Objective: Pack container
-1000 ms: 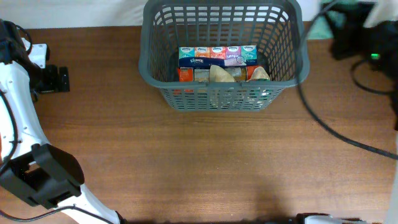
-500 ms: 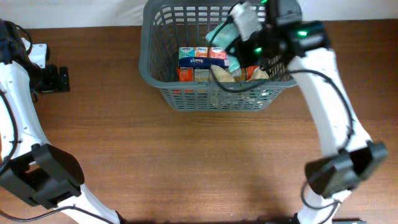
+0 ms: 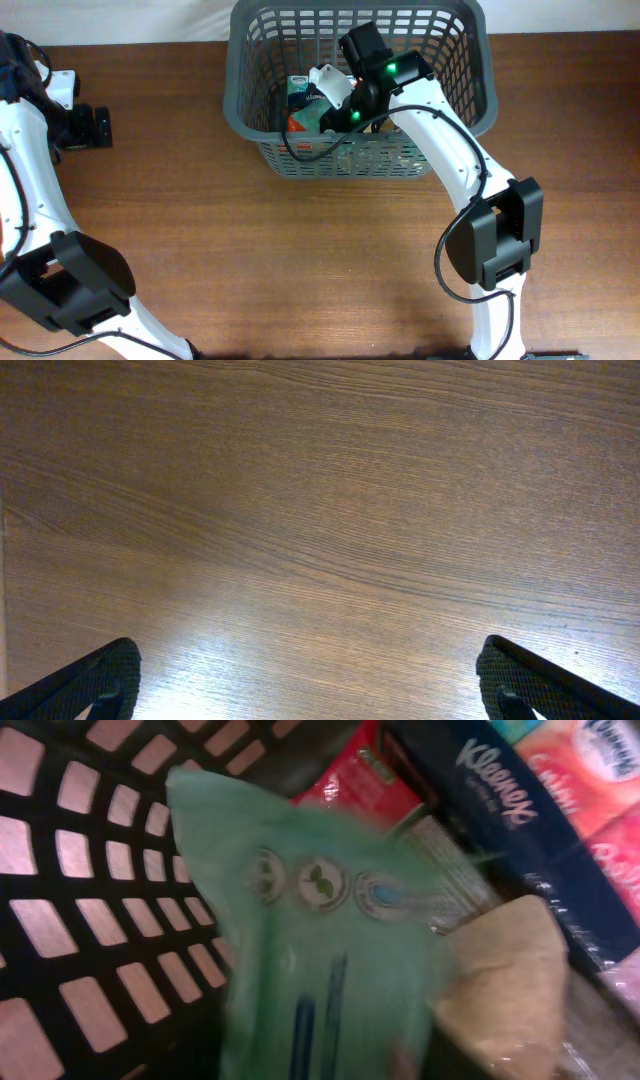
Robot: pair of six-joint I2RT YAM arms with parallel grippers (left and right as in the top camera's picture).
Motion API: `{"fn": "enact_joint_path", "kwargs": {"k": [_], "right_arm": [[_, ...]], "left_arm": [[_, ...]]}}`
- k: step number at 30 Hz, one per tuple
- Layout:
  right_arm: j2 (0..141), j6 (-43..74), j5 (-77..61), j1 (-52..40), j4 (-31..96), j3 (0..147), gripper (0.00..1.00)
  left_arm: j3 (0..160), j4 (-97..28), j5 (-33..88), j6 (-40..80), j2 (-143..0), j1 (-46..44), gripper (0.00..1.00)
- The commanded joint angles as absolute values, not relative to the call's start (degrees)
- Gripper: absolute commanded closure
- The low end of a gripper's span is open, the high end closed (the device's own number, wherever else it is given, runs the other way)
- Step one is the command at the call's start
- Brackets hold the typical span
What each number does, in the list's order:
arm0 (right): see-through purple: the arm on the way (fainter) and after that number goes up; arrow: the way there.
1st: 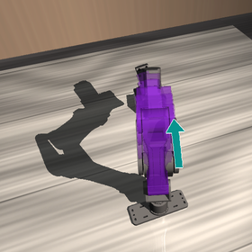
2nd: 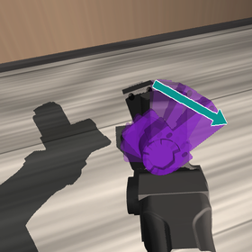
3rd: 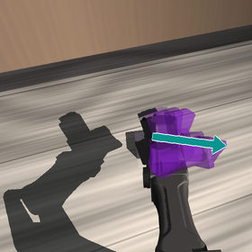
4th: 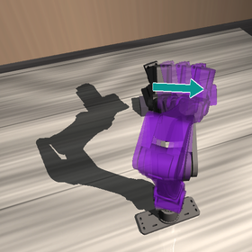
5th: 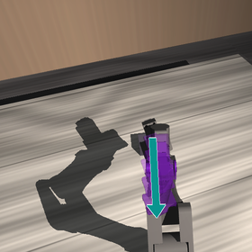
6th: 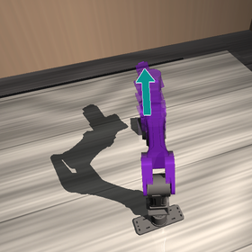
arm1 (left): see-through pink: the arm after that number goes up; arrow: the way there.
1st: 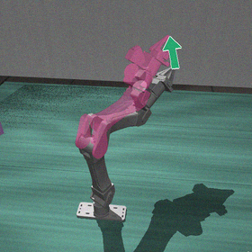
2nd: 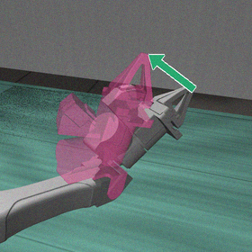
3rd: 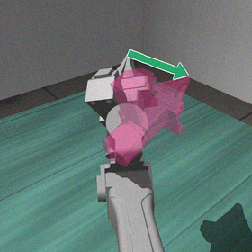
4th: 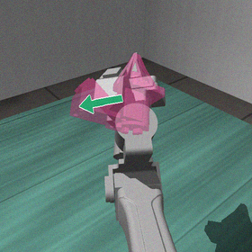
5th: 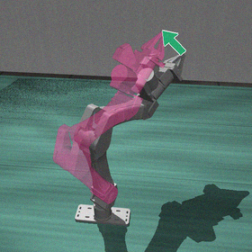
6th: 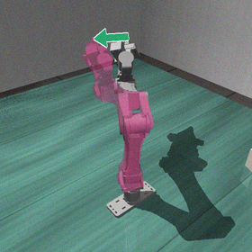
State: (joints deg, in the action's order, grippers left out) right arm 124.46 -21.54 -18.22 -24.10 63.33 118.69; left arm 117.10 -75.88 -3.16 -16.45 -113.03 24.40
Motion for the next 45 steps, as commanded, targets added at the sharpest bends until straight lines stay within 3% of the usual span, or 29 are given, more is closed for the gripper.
{"fn": "enact_joint_path", "kwargs": {"k": [1, 3, 13, 19, 24, 33, 45], "right_arm": [[123.6, -22.0, -16.9, -23.9, 64.1, 118.8, 0.29], [122.7, -19.9, -16.9, -23.5, 64.4, 119.1, 0.18], [112.5, -15.5, -12.2, -19.7, 70.6, 133.6, 0.18], [104.4, -15.5, -1.8, -13.2, 71.8, 147.7, 0.01], [98.4, -11.9, 7.7, -3.0, 72.9, 150.4, 0.01], [99.5, 3.5, 8.0, 14.9, 78.6, 147.7, 0.01], [103.9, 3.5, 8.0, 19.2, 80.0, 140.1, 0.01]], "left_arm": [[116.9, -75.9, -2.5, -15.7, -112.9, 24.6, 0.01], [116.9, -75.9, -2.5, -15.7, -112.9, 24.6, 0.01], [116.9, -75.9, -2.5, -15.6, -112.9, 24.6, 0.01], [116.9, -75.9, -2.5, -15.7, -112.9, 24.6, 0.01], [116.9, -75.9, -2.5, -15.7, -112.9, 24.6, 0.01], [116.9, -75.9, -2.5, -15.6, -112.9, 24.6, 0.01], [116.9, -75.9, -2.5, -15.6, -112.9, 24.6, 0.01]]}}
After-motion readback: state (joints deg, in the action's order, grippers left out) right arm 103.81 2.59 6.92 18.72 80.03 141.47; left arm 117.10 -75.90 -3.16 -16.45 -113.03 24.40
